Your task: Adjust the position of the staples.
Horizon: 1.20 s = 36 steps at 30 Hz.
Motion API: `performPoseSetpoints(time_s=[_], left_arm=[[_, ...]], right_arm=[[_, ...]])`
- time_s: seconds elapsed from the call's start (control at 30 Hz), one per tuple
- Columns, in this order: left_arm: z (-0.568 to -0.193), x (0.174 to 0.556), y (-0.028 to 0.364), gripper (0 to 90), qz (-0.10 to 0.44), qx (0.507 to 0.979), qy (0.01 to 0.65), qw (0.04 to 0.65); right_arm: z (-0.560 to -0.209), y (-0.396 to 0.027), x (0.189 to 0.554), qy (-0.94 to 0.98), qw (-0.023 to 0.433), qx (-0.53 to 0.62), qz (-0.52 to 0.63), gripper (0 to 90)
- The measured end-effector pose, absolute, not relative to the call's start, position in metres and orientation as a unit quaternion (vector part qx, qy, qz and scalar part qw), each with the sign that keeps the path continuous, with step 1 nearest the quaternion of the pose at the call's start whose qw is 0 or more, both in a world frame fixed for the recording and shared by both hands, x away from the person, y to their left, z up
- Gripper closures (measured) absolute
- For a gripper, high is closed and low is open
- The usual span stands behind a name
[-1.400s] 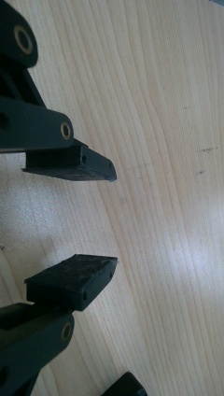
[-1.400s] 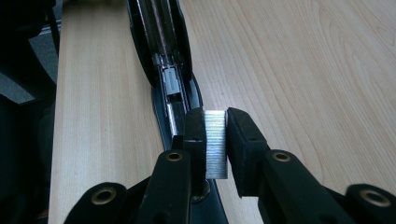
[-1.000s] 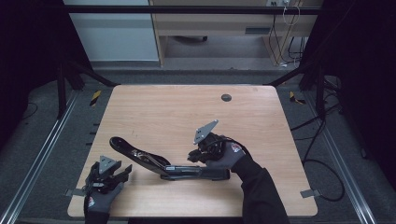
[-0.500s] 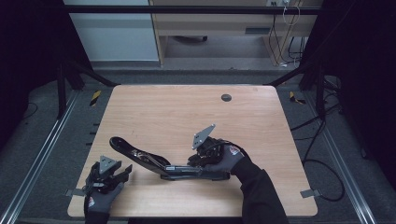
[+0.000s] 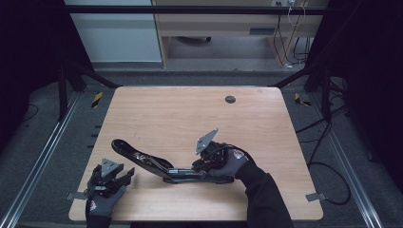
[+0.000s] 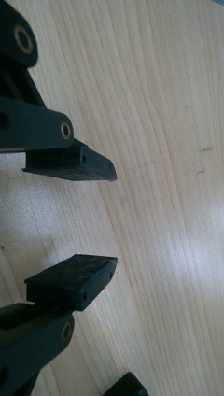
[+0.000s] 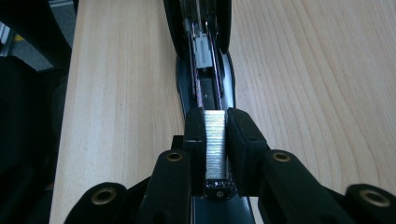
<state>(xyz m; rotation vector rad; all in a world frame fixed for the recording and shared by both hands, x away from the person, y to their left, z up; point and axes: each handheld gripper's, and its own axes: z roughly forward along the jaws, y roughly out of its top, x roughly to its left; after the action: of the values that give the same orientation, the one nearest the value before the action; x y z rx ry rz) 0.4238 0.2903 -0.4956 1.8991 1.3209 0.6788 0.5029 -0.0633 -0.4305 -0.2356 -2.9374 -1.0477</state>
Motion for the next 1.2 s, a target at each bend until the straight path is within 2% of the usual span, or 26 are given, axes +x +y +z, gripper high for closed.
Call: performPoseSetpoints(time_s=[1.2], left_arm=[[-0.4964,0.4243,0.2899,50.6,0.265,0.737,0.512,0.353]], right_arm=[[-0.4407,-0.0623,0.5068,-0.944,0.012,-0.051,-0.326,78.4]])
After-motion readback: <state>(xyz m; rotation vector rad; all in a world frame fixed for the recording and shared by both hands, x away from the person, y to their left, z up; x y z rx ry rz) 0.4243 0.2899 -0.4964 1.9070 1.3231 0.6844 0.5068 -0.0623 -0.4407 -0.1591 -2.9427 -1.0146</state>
